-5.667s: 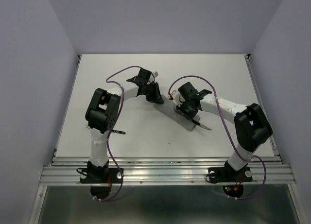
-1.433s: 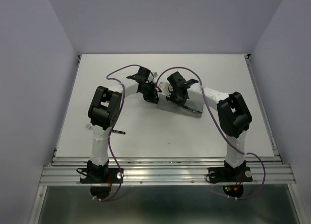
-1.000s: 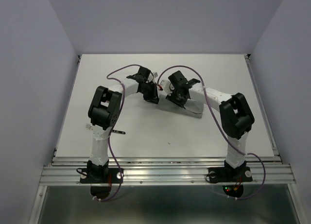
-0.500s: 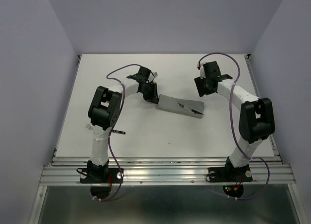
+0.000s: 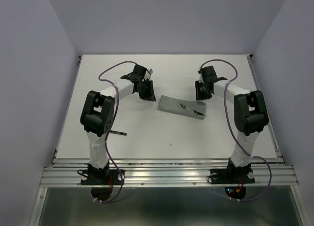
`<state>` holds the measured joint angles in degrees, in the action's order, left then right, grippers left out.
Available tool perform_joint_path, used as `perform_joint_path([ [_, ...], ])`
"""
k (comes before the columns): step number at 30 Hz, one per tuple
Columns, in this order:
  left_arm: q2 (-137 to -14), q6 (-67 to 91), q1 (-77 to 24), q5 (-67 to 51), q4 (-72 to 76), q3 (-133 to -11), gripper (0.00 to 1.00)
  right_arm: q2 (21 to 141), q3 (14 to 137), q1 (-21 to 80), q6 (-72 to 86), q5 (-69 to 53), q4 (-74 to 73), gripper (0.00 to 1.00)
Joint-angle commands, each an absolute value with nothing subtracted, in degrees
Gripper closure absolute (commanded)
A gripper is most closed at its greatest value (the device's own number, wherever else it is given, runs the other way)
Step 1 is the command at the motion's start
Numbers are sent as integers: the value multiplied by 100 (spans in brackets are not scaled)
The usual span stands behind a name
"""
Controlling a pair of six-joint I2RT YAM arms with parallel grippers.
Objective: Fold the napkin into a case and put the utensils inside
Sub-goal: Stuff the knife into the folded napkin.
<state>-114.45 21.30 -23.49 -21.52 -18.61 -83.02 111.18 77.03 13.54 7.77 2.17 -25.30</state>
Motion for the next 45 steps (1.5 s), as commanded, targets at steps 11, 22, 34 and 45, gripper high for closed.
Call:
perform_joint_path([
  [11, -11417, 2030, -2329, -2197, -1811, -8182, 77, 10171, 6436, 2161, 1432, 246, -2092, 68],
  [22, -11707, 2048, -2355, -2285, -1854, -8402, 77, 8851, 5633, 2470, 2012, 420, -2302, 66],
  [34, -12041, 2013, -2434, -2338, -1969, -8859, 77, 8797, 6601, 3770, 1310, 1416, -3665, 50],
  [45, -12032, 2250, -2443, -2320, -1828, -8886, 76, 9712, 6732, 4122, 694, 1002, -3393, 53],
])
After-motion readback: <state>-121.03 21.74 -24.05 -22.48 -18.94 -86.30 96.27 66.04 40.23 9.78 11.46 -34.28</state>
